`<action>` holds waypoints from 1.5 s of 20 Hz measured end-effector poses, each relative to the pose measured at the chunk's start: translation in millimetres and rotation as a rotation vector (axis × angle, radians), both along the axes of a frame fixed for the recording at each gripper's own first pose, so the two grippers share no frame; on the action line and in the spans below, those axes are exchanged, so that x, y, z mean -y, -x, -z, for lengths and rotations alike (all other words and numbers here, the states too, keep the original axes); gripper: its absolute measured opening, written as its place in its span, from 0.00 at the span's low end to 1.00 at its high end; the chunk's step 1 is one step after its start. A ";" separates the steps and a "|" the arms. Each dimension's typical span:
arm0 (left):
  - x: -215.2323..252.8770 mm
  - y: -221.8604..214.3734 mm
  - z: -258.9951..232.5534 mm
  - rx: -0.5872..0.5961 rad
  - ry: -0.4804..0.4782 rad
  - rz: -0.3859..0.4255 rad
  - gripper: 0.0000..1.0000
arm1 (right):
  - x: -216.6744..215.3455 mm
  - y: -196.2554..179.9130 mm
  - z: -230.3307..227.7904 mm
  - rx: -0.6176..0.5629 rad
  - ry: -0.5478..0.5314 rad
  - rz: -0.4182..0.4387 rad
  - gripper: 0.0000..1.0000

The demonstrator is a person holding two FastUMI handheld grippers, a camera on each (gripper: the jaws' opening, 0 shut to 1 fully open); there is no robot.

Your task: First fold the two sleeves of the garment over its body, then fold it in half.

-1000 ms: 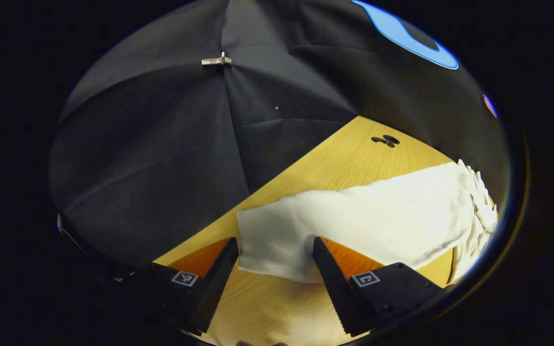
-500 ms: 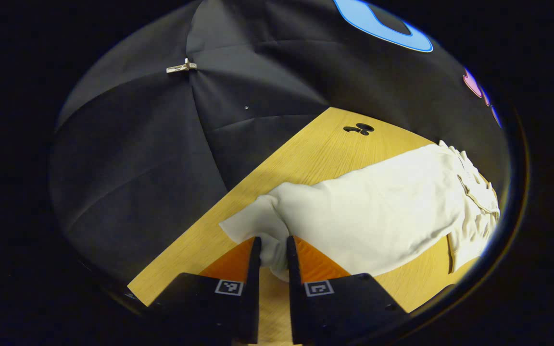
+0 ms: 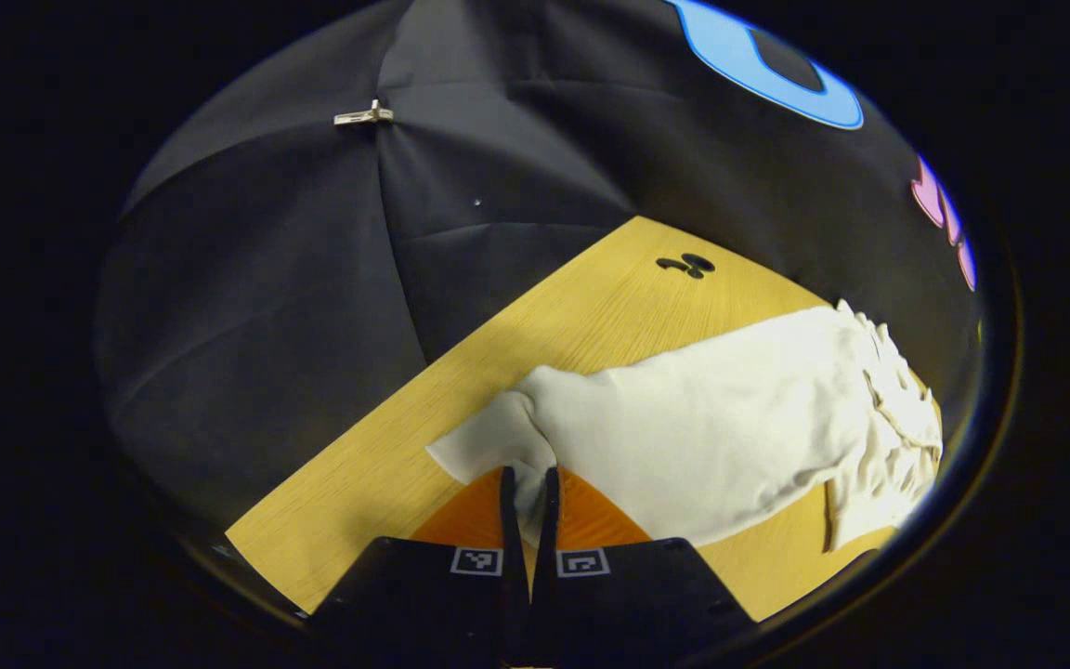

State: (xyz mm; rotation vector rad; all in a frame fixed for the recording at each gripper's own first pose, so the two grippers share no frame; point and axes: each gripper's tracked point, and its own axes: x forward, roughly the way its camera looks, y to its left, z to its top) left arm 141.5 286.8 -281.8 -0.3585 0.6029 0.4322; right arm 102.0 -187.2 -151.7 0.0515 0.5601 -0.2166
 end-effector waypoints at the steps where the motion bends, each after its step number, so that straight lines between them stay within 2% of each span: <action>1: -0.3 -4.1 -9.0 0.019 0.009 -0.017 0.06 | 0.9 -0.8 1.1 -0.005 0.002 -0.005 0.99; 4: -2.1 -24.8 -49.2 0.083 -0.004 -0.036 0.06 | 3.1 -3.7 4.0 -0.008 -0.003 -0.025 0.99; 6: 5.0 -44.8 -80.7 0.124 -0.023 -0.019 0.06 | 5.4 -5.3 5.6 -0.006 0.007 -0.037 0.99; 9: 26.5 -80.1 -125.2 0.184 -0.038 0.015 0.06 | 8.4 -8.0 10.8 -0.012 0.002 -0.044 0.99; 10: 37.0 -92.8 -141.3 0.210 -0.043 0.029 0.02 | 7.4 -9.0 13.0 -0.016 -0.009 -0.044 0.99; 11: 48.5 -105.6 -157.7 0.237 -0.054 0.047 0.06 | 6.8 -10.3 15.4 -0.018 -0.017 -0.045 0.99; 13: 77.4 -132.0 -188.8 0.282 -0.079 0.097 0.06 | 7.6 -11.1 20.1 -0.024 -0.007 -0.055 0.99; 16: 137.0 -172.3 -231.9 0.357 -0.107 0.199 0.06 | 9.3 -10.0 27.2 -0.035 0.016 -0.072 0.99; 21: 262.5 -230.3 -265.1 0.437 -0.113 0.392 0.06 | 13.1 -6.7 34.3 -0.049 0.008 -0.074 0.99; 27: 419.5 -260.3 -256.6 0.450 -0.083 0.628 0.06 | 22.8 -6.5 38.3 -0.045 0.019 -0.061 0.99; 30: 486.9 -263.7 -238.4 0.424 -0.043 0.708 0.06 | 22.7 -7.8 42.0 -0.044 0.012 -0.060 0.99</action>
